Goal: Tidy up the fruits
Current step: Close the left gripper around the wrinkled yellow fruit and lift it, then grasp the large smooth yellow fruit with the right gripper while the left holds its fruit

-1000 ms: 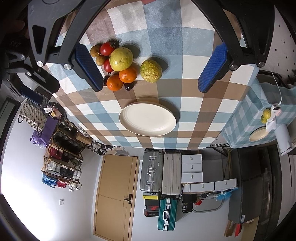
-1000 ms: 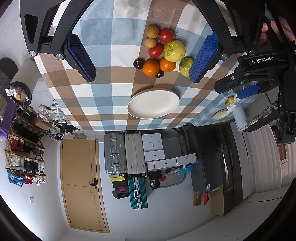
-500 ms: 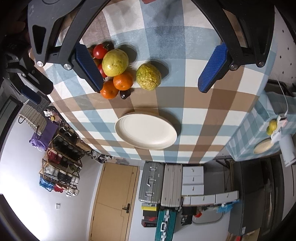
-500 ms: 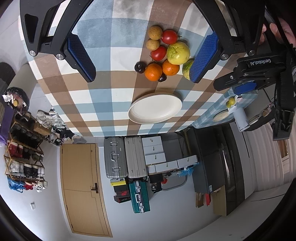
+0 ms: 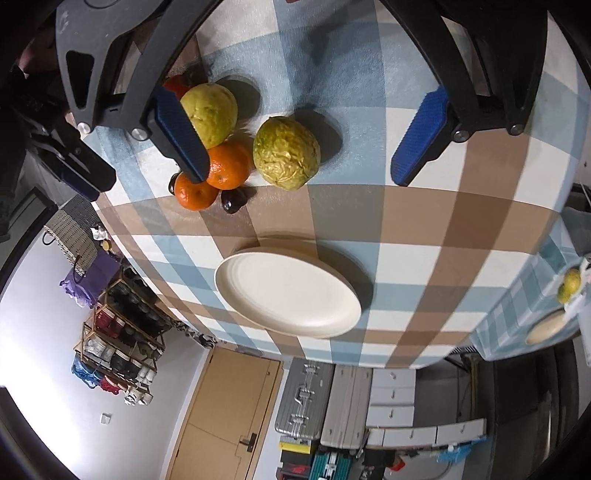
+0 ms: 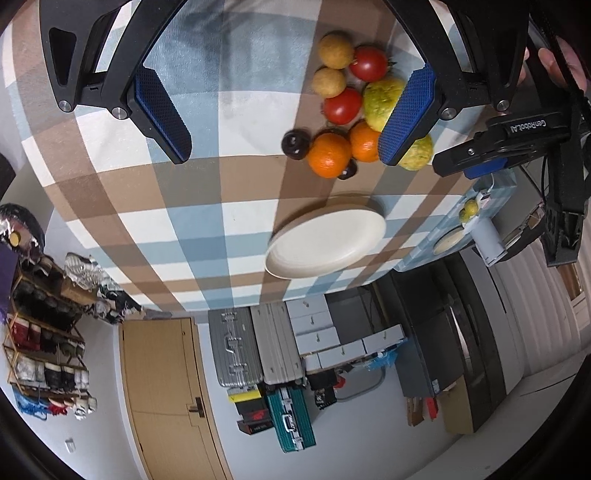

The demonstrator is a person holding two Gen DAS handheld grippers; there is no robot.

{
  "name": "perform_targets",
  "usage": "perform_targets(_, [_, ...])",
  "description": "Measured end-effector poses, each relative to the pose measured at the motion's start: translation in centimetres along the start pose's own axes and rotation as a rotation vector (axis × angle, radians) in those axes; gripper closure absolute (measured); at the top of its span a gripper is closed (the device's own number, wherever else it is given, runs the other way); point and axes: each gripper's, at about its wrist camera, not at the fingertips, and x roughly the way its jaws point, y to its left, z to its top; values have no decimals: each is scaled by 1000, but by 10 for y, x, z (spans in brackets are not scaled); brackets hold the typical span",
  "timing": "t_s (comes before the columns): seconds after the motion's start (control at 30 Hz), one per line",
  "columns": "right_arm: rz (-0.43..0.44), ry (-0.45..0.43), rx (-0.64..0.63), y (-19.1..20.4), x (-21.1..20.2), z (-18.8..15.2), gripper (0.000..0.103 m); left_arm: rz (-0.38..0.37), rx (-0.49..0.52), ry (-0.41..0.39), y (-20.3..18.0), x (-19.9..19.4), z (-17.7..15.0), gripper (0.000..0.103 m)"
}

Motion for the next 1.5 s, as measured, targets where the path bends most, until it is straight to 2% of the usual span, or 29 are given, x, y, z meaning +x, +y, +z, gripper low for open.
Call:
perform_targets(0.3, [-2,27,21,-6,19,6,0,-109,-46,74,10,22,0,16])
perform_targets(0.4, [-4,28,15,-5,20,7,0,-133,-55,95,12,29,0,23])
perform_targets(0.5, [-8,33,14,-4,22,8,0,-160,-66,114,15,36,-1,34])
perform_targets(0.57, [-10,38,16,-4,23,7,0,-190,-67,132,17,40,-1,50])
perform_targets(0.67, [-10,42,11,-3,24,8,0,-238,-89,144,21,45,0,60])
perform_targets(0.8, [-14,43,6,-1,25,10,0,-264,-91,149,25,50,4,61])
perform_targets(1.1, [-12,50,-22,7,24,12,0,-258,-95,139,27,45,0,61])
perform_targets(1.23, [72,69,-28,12,22,11,0,-263,-92,125,28,39,0,61])
perform_targets(1.5, [151,95,-68,34,16,6,0,-264,-75,72,33,18,4,61])
